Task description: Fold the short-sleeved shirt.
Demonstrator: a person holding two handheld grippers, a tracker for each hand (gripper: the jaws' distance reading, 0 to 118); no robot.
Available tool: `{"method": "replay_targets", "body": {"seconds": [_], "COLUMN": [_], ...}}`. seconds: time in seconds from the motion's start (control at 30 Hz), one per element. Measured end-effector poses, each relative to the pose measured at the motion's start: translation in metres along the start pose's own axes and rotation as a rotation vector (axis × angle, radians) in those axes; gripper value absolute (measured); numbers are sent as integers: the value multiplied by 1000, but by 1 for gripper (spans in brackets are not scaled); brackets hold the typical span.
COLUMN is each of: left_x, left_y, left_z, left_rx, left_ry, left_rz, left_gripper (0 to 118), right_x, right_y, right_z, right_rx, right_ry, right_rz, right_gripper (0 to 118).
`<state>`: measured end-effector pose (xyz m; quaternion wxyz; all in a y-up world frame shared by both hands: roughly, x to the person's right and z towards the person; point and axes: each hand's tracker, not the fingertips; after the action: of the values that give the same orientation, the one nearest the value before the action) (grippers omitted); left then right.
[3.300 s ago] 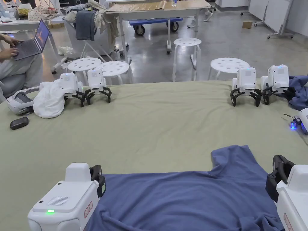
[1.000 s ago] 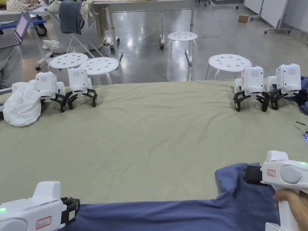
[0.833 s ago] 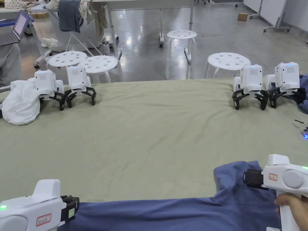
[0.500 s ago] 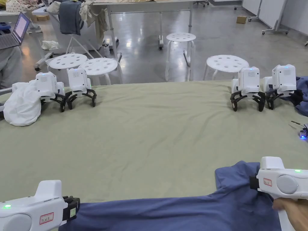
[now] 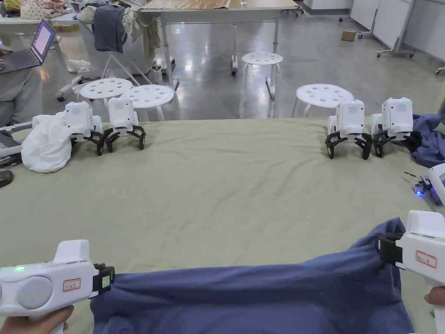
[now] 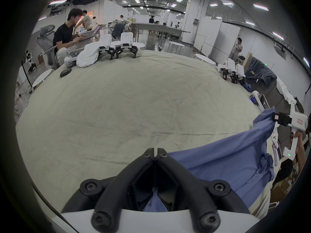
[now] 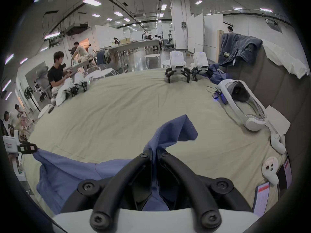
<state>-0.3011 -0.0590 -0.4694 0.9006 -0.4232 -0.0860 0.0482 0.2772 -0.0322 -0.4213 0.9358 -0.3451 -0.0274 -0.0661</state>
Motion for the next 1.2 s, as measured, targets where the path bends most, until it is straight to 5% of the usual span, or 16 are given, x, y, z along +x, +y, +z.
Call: {"method": "replay_targets", "body": {"seconds": [0.53, 1.2], "left_x": [-6, -14], "left_y": [-70, -150], "left_z": [58, 54], "left_rx": [-62, -188], "left_ry": [-12, 18], "left_rz": [-20, -13], "left_gripper": [0, 0], "right_x": [11, 36], "right_y": [-87, -170], "right_z": [98, 91], "right_rx": [-81, -234], "right_ry": [59, 25], "right_rz": [-63, -124], "right_gripper": [6, 6]}}
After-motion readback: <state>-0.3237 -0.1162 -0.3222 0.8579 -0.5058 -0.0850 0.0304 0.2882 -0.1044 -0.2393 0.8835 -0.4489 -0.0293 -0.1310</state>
